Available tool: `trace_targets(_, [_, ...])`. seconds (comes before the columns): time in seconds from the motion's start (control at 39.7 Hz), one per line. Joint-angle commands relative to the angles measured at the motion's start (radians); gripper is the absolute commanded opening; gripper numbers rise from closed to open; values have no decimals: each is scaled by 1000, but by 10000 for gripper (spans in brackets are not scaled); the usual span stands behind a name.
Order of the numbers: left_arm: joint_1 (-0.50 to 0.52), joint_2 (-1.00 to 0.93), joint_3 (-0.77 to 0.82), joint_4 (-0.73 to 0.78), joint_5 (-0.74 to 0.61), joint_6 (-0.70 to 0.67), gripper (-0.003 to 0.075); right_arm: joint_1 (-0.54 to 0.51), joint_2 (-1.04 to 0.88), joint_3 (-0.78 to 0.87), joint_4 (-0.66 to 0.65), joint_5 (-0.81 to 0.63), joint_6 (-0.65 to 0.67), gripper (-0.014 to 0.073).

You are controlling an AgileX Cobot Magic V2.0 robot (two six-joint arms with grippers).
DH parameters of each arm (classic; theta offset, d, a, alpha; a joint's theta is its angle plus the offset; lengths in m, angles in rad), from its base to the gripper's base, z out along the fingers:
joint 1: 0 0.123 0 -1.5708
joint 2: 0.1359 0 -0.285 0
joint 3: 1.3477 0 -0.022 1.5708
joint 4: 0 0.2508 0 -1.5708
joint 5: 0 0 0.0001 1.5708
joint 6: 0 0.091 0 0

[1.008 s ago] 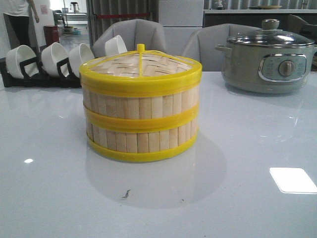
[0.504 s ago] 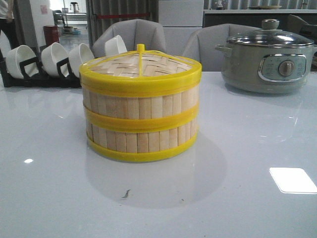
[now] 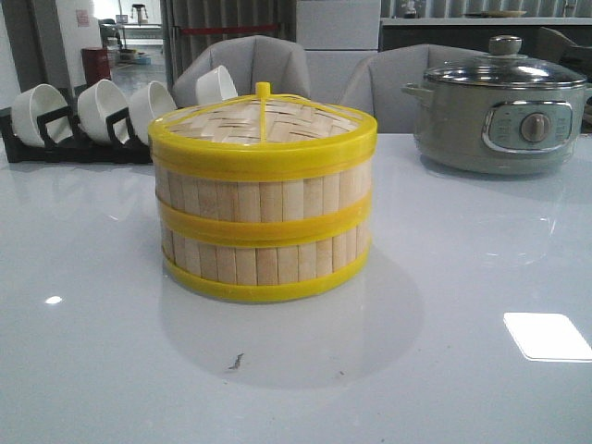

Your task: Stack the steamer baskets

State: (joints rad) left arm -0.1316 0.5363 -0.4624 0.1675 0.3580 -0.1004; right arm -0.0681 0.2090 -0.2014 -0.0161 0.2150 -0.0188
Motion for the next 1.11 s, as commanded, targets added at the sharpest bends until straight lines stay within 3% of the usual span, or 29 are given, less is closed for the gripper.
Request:
trace_targets(0.0, [-2, -42, -13, 17, -172, -3, 85, -5, 6, -29, -7, -95, -1, 41])
trace_targets(0.2, [-2, -194, 95, -30, -317, -3, 85, -5, 6, -29, -7, -95, -1, 41])
trace_targets(0.71, [8, -533, 407, -89, -324, -3, 85, -5, 6, -29, -7, -95, -1, 41])
trace_targets(0.81, [37, -556, 468, -133, -375, -3, 85, -5, 6, -29, -7, -95, -1, 41])
trace_targets(1.08, [80, -556, 469, -145, -335, -3, 85, -5, 6, -29, -7, -95, -1, 41])
